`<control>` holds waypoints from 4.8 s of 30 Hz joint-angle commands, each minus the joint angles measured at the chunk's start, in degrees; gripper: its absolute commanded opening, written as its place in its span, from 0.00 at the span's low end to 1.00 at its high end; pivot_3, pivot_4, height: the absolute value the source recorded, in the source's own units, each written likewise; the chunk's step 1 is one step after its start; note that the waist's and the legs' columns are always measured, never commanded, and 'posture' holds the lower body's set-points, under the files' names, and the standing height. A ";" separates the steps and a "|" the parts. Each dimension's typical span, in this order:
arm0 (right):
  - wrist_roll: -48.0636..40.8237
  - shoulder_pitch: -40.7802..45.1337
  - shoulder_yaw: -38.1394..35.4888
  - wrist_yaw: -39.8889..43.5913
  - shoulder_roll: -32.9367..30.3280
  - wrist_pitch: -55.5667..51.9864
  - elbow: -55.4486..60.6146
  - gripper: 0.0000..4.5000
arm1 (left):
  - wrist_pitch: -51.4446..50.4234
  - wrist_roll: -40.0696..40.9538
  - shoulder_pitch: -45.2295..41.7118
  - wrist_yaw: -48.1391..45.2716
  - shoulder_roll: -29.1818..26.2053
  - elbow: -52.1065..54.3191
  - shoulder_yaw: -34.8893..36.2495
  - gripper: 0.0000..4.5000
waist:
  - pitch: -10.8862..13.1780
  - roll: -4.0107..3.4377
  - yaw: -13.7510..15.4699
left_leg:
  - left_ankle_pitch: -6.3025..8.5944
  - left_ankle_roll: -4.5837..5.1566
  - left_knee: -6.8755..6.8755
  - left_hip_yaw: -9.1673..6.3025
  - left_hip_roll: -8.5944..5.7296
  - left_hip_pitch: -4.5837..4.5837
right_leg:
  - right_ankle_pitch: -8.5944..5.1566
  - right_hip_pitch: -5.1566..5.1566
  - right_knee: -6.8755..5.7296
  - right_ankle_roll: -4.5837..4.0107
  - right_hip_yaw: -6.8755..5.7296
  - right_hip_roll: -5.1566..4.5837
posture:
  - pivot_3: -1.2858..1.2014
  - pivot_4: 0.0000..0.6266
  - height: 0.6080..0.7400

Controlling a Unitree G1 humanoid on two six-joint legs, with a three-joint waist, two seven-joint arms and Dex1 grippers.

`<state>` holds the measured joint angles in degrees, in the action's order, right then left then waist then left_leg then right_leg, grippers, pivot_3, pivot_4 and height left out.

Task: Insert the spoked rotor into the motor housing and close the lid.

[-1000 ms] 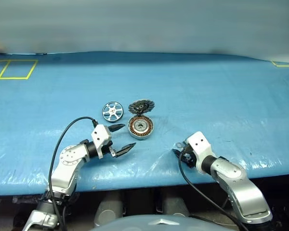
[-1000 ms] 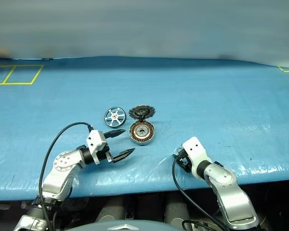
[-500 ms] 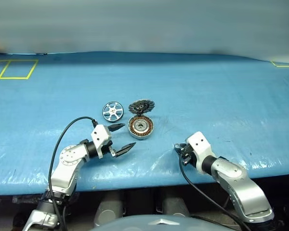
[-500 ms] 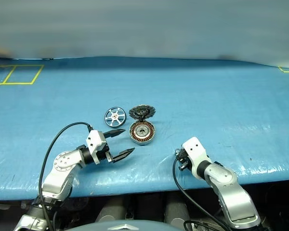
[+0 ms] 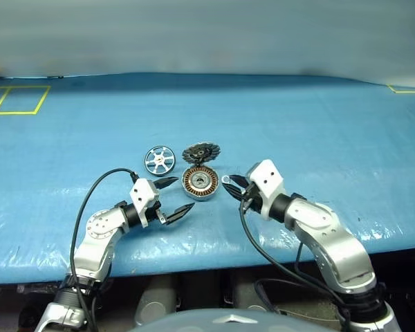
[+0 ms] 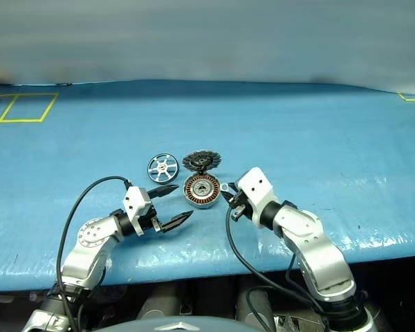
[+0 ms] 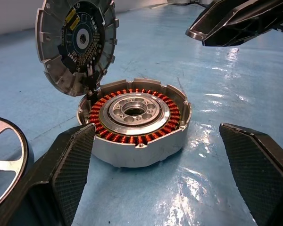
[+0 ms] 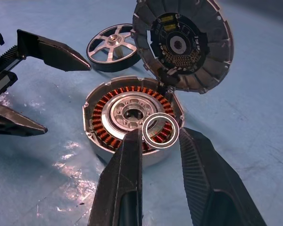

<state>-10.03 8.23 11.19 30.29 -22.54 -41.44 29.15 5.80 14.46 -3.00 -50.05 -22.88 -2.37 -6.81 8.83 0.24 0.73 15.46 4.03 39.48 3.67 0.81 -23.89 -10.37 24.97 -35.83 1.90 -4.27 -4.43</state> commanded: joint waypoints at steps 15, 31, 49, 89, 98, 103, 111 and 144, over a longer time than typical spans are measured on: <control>2.93 11.18 6.71 0.39 7.61 8.20 -19.13 0.17 | 2.92 -0.59 1.23 1.48 -0.24 1.25 1.00 1.00 | 0.01 -0.03 -0.06 | 0.00 0.01 0.00 0.04 -0.01 0.02 | 0.01 -0.25 -0.05 -0.01 0.03 0.04 | 0.52 0.24 1.00; 3.16 10.70 7.86 1.73 7.62 8.52 -20.66 0.17 | 3.58 -1.10 1.44 2.37 -0.53 1.42 0.88 1.00 | 0.02 -0.04 -0.69 | 0.00 0.01 0.00 0.05 -0.01 0.03 | 0.02 -0.26 -0.05 -0.01 0.04 0.03 | 0.52 0.24 1.00; 3.68 11.79 7.81 1.85 7.75 8.54 -22.48 0.17 | 3.56 -1.46 1.92 3.16 -0.52 2.20 0.66 1.00 | 0.02 -0.04 -1.03 | -0.01 0.01 0.00 0.05 -0.01 0.06 | 0.02 -0.29 -0.06 -0.01 0.04 0.02 | 0.52 0.24 1.00; 3.45 14.78 6.15 1.41 12.09 11.32 -26.20 0.11 | 3.74 -2.87 2.43 4.41 -0.68 2.76 0.80 1.00 | 0.03 -0.06 -1.32 | -0.01 0.00 0.00 0.05 -0.01 0.07 | 0.03 -0.29 -0.08 -0.02 0.05 0.03 | 0.52 0.24 1.00; 5.81 15.01 8.15 1.38 12.36 10.57 -30.17 0.11 | 3.76 -2.95 2.67 4.75 -0.96 3.05 1.05 1.00 | 0.02 -0.07 -1.37 | -0.02 -0.01 0.00 0.06 -0.01 0.08 | 0.04 -0.29 -0.09 -0.03 0.06 0.03 | 0.52 0.24 1.00; 9.13 14.63 11.42 1.64 10.71 9.64 -31.04 0.11 | 3.75 -2.84 2.86 4.91 -1.09 3.22 0.96 1.00 | 0.01 -0.09 -1.40 | -0.02 -0.02 0.00 0.07 -0.01 0.19 | 0.03 -0.33 -0.10 -0.01 0.07 0.02 | 0.52 0.24 1.00; 7.53 13.60 9.29 1.50 11.26 9.44 -27.84 0.11 | 3.65 -2.68 2.93 4.93 -1.25 3.31 0.82 1.00 | -0.04 -0.13 -1.36 | -0.01 -0.03 0.00 0.06 0.01 0.35 | 0.02 -0.30 -0.09 0.00 0.06 -0.08 | 0.52 0.24 1.00; 2.13 12.70 4.65 0.56 13.01 9.31 -22.36 0.11 | 2.89 -2.39 2.46 5.42 -1.84 2.94 2.70 1.00 | -0.01 -0.15 -1.37 | -0.02 -0.02 -0.04 0.07 0.00 0.12 | 0.04 -0.28 -0.09 -0.03 0.07 -0.01 | 0.52 0.24 1.00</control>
<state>-6.20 20.41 17.49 30.86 -9.92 -32.16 2.83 8.26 11.46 -0.28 -45.01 -24.30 -2.11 -5.23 8.81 0.09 -0.64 15.45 4.01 39.43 3.74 0.80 -23.80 -10.33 24.71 -35.92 1.87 -4.20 -4.44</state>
